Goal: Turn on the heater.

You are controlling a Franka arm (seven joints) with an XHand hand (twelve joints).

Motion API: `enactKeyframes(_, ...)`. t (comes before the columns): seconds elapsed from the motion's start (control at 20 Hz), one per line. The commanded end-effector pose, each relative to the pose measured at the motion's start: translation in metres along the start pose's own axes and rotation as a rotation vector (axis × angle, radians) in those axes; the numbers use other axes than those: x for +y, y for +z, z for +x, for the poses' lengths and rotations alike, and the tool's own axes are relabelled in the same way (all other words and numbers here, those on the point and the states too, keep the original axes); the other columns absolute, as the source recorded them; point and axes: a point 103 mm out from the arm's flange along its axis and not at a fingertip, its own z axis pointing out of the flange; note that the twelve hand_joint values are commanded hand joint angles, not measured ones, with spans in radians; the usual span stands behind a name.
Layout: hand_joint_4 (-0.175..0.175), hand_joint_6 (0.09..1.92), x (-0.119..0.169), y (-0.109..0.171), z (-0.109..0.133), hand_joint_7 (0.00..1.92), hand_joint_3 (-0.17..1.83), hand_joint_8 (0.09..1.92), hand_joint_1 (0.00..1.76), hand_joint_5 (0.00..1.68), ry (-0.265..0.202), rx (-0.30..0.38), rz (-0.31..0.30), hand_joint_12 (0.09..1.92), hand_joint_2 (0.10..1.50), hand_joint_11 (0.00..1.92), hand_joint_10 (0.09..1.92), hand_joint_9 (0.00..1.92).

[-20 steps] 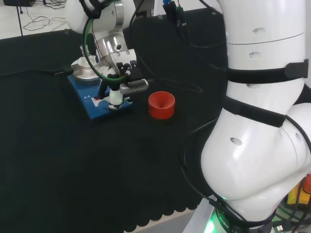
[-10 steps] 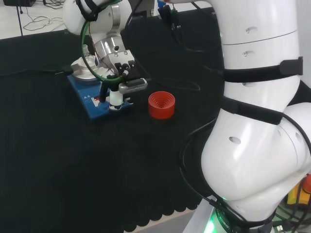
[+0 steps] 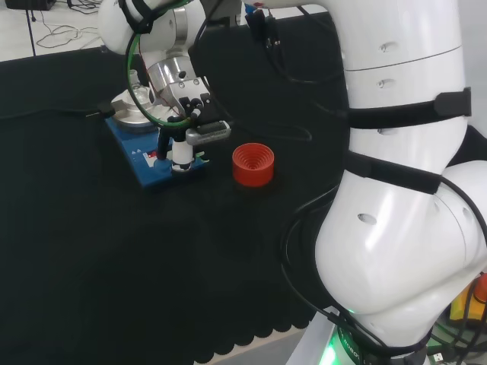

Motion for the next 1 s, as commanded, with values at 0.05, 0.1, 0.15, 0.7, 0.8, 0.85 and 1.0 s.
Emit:
enactKeyframes(0.05, -0.041, 0.09, 0.0021, -0.0009, -0.0006, 1.48, 0.97, 1.48, 1.4, 0.3, 0.004, -0.003, 0.006, 1.26, 0.7, 1.16, 1.42, 1.59)
enactKeyframes(0.1, -0.041, 0.09, 0.0025, -0.0011, -0.0006, 1.48, 0.97, 1.48, 1.4, 0.3, 0.004, -0.002, 0.007, 1.26, 0.7, 1.16, 1.42, 1.59)
enactKeyframes(0.15, -0.041, 0.09, 0.0029, -0.0013, -0.0007, 1.48, 0.97, 1.48, 1.4, 0.3, 0.005, -0.002, 0.008, 1.26, 0.7, 1.16, 1.42, 1.59)
enactKeyframes(0.7, -0.042, 0.09, 0.0108, 0.0003, -0.001, 1.48, 0.99, 1.49, 1.4, 0.31, 0.005, 0.004, 0.013, 1.26, 0.7, 1.16, 1.43, 1.59)
enactKeyframes(0.8, -0.042, 0.09, 0.0111, 0.0003, -0.0005, 1.48, 0.99, 1.49, 1.4, 0.31, 0.006, 0.005, 0.013, 1.26, 0.7, 1.16, 1.43, 1.59)
enactKeyframes(0.85, -0.042, 0.09, 0.0112, 0.0002, -0.0003, 1.48, 0.99, 1.49, 1.4, 0.31, 0.007, 0.005, 0.014, 1.26, 0.7, 1.16, 1.43, 1.59)
enactKeyframes(1.0, -0.042, 0.09, 0.0116, 0.0, 0.0005, 1.48, 0.99, 1.49, 1.4, 0.31, 0.009, 0.004, 0.013, 1.26, 0.69, 1.16, 1.43, 1.59)
